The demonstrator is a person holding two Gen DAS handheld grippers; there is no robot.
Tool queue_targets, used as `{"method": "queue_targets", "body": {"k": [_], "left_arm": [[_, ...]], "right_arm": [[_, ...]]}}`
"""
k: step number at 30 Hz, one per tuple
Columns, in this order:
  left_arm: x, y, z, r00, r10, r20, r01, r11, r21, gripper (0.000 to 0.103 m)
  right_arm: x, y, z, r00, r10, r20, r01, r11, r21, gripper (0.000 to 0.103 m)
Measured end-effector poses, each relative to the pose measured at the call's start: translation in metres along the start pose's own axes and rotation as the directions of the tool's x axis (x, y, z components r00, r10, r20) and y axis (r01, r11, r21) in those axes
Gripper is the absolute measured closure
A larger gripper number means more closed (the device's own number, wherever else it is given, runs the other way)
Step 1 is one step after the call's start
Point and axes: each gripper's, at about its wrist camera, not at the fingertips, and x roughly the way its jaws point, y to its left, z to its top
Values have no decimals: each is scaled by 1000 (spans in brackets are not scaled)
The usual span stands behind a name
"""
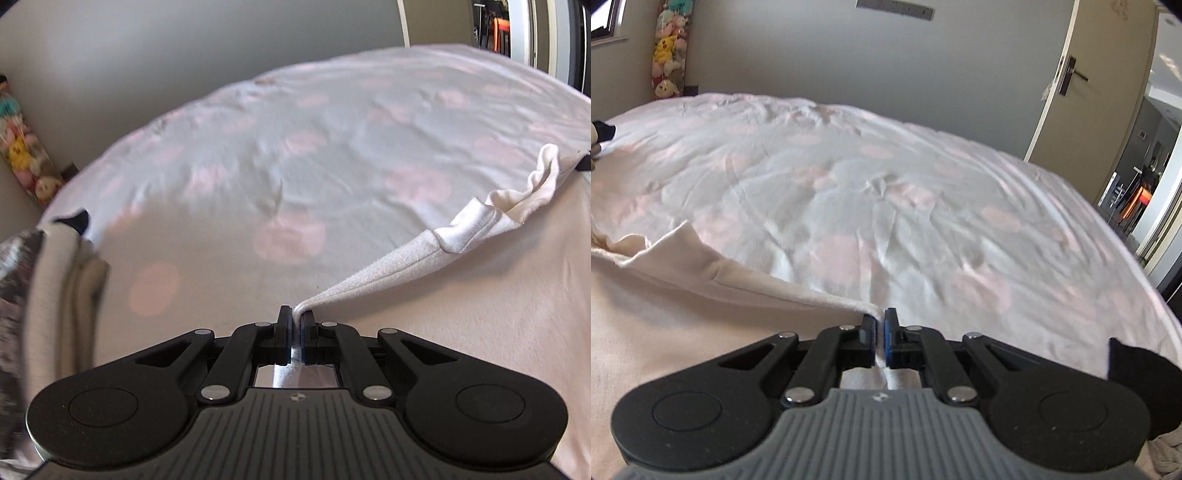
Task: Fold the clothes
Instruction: 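Lay the white shirt flat on the bed and open both grippers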
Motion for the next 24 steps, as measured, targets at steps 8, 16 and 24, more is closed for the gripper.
{"method": "queue_targets", "body": {"k": [8, 16, 24], "left_arm": [[28, 7, -6, 1000, -27, -8, 26, 999, -29, 98], [4, 34, -8, 997, -66, -33, 59, 982, -181, 56], [-84, 56, -41, 998, -63, -5, 60, 972, -227, 53]], "right_arm": [[46, -5, -14, 993, 79, -90, -77, 997, 27, 96], [45, -37, -10, 974, 159, -161, -117, 963, 243, 31], [-43, -92, -36, 979, 155, -130, -84, 898, 433, 31]]}}
